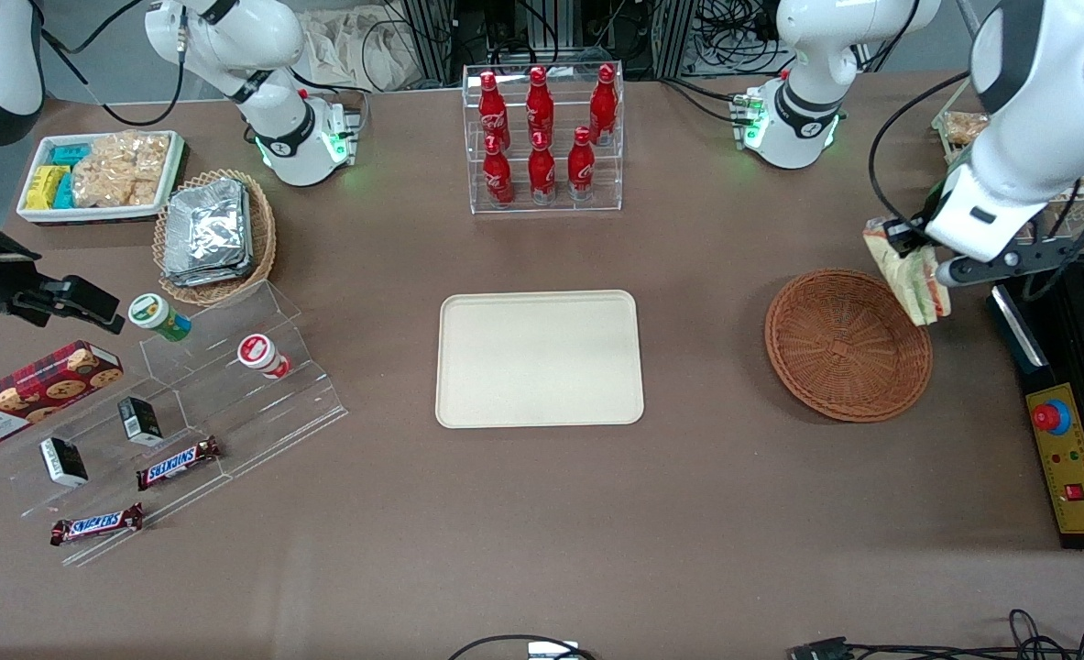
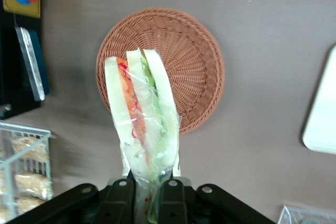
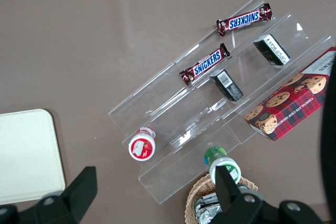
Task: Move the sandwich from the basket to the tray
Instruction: 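Lift the sandwich up out of the basket with the left gripper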
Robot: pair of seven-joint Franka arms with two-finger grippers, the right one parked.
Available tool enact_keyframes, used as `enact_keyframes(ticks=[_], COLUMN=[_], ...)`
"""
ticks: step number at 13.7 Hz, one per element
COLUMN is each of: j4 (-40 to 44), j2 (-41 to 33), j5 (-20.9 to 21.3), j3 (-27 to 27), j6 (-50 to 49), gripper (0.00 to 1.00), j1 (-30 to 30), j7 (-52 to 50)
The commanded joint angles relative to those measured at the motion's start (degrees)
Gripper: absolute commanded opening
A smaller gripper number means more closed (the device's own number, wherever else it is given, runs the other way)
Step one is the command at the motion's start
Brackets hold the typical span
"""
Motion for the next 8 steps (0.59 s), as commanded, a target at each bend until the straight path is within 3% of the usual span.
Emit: enact_keyframes(ticks=[1,4,8], j4=[10.1,16.4,23.5], j2=[5.2,7.3,13.1], j5=[-0.3,-0.3,-0.3], j3=[-1.5,-6.9,-21.6], j6=[-6.0,-9.3,-10.8], gripper=[0.0,0.0,0.0], j1=[-1.0,-1.2,-1.4], j7=[2.8,2.1,-6.0])
